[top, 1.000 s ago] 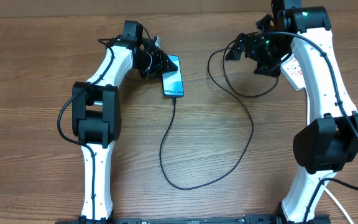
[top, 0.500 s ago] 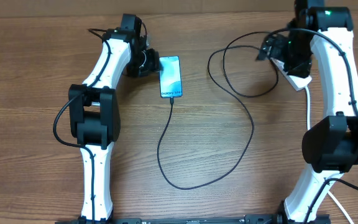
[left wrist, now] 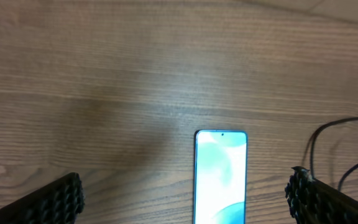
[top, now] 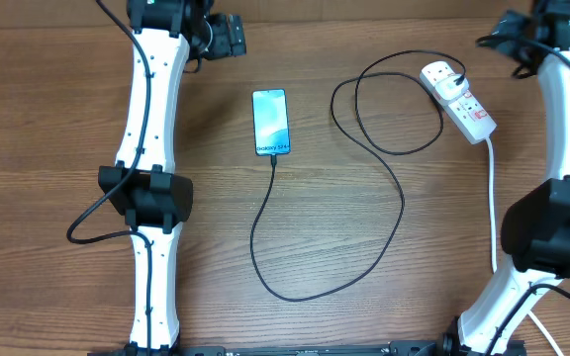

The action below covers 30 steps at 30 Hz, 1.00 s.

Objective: Plug charger to phone and switch on socket

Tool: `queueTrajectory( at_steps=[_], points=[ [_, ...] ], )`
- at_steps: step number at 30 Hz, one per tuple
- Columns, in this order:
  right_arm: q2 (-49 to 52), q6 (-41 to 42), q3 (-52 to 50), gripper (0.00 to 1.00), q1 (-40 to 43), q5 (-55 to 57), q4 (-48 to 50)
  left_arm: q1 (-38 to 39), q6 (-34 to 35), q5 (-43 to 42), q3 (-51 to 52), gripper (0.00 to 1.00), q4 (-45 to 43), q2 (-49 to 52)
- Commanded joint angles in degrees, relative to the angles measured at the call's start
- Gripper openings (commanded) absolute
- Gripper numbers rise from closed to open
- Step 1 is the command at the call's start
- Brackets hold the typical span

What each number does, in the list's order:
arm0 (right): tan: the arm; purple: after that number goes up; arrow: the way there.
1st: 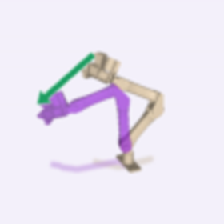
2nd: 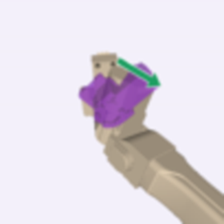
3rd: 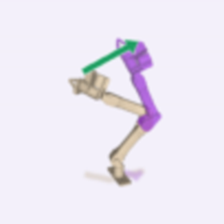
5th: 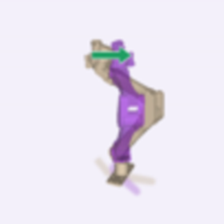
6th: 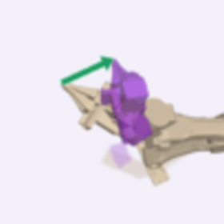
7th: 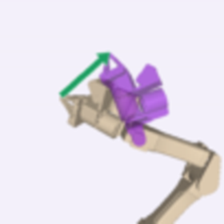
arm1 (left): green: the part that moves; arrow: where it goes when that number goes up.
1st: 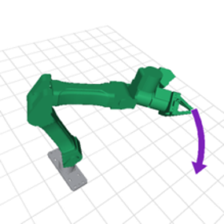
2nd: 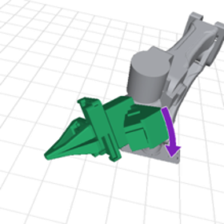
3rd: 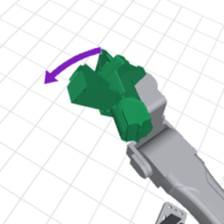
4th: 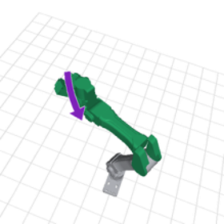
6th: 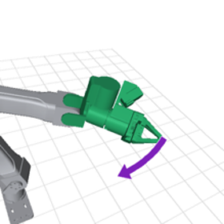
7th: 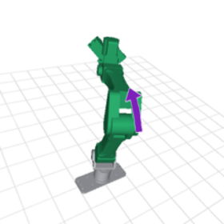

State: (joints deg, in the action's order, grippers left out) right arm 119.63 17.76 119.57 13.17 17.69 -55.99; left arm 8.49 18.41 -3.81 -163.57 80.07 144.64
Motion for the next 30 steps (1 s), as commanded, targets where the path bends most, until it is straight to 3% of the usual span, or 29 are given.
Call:
queueTrajectory(
  at_steps=[1, 8, 16, 30],
  points=[
    [3.98, 0.02, 0.39, 1.00, 3.30, 2.12, 2.08, -0.26, -0.46, 1.07, -1.09, 1.00, 0.79, -0.42],
    [12.70, -3.91, 0.39, 1.00, 4.37, -1.09, 4.15, -0.24, -0.44, 1.05, -0.72, 1.00, 0.72, -0.42],
    [16.09, -4.07, 0.39, 1.00, 4.37, -15.47, 4.48, -0.22, -0.44, 1.05, -0.72, 1.00, 0.72, -0.42],
    [17.07, -2.75, 0.39, 1.00, 4.15, -17.77, 0.28, -0.22, -0.44, 1.05, -0.72, 1.00, 0.72, -0.42]
  ],
)
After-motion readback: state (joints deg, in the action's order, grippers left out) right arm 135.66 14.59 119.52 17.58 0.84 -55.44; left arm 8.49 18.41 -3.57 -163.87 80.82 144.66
